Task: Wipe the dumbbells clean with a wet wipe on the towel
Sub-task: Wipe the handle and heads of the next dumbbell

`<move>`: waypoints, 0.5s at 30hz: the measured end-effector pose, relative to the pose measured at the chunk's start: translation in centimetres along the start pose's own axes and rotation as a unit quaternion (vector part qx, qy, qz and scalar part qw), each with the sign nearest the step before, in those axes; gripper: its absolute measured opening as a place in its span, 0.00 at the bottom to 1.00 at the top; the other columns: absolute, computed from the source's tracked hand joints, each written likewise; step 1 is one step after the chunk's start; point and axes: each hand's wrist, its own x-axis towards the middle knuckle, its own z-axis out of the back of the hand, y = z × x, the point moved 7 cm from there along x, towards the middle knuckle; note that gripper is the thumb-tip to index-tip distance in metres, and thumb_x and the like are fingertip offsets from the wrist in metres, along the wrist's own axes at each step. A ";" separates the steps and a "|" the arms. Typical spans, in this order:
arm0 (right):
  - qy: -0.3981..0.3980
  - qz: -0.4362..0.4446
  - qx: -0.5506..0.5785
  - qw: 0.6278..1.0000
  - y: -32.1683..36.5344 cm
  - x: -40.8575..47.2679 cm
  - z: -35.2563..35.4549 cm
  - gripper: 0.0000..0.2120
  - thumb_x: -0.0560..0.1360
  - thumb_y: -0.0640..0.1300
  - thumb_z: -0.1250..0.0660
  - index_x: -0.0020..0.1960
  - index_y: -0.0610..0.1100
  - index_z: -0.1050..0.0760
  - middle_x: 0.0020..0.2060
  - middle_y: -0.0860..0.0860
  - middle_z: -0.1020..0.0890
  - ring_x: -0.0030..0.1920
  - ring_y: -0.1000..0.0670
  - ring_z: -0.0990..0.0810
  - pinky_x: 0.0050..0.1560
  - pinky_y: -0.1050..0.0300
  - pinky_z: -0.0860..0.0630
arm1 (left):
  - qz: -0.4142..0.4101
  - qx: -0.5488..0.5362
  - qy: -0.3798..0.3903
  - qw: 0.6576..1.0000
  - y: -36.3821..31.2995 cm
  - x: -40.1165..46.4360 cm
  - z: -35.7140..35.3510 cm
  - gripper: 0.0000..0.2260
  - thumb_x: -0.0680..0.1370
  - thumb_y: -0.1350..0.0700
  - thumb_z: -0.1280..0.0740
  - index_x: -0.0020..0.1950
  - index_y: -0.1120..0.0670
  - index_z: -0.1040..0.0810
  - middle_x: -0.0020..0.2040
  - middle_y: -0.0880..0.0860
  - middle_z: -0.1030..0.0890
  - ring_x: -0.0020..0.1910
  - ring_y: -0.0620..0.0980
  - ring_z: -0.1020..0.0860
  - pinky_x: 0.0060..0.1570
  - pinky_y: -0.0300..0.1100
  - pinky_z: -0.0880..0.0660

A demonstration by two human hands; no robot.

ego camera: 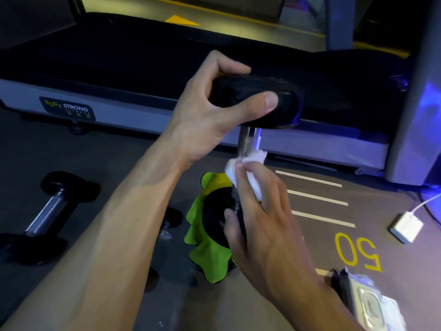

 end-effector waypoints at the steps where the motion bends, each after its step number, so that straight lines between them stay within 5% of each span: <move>1: -0.012 -0.001 -0.005 1.000 -0.1 0.8 0.4 0.29 0.79 0.46 0.38 0.78 0.39 0.35 0.73 0.44 0.33 0.73 0.43 0.32 0.75 0.50 0.31 | -0.001 0.000 0.002 1.000 0.0 -0.1 0.0 0.25 0.70 0.42 0.22 0.60 0.52 0.23 0.59 0.49 0.17 0.56 0.42 0.19 0.56 0.41 0.21; 5: -0.056 -0.002 -0.035 0.998 -1.1 3.2 1.2 0.26 0.80 0.46 0.38 0.76 0.37 0.31 0.72 0.41 0.32 0.75 0.41 0.33 0.77 0.48 0.34 | 0.000 -0.003 0.005 1.000 -0.1 0.0 -0.2 0.24 0.70 0.42 0.22 0.59 0.51 0.24 0.57 0.48 0.18 0.55 0.42 0.19 0.57 0.42 0.20; 10: 0.010 0.046 -0.025 0.999 -0.9 -0.7 -1.2 0.27 0.83 0.47 0.39 0.78 0.36 0.35 0.74 0.43 0.32 0.78 0.41 0.36 0.76 0.44 0.33 | 0.002 -0.006 -0.005 1.000 0.3 0.1 0.2 0.22 0.69 0.42 0.22 0.58 0.50 0.23 0.57 0.49 0.17 0.54 0.41 0.20 0.57 0.40 0.22; 15: -0.054 0.032 -0.020 0.998 -1.7 3.4 1.3 0.24 0.83 0.46 0.39 0.76 0.38 0.32 0.72 0.41 0.31 0.74 0.41 0.32 0.77 0.48 0.35 | 0.002 0.007 0.004 1.000 0.2 0.0 0.1 0.22 0.70 0.42 0.23 0.59 0.50 0.24 0.59 0.49 0.18 0.59 0.46 0.19 0.61 0.47 0.20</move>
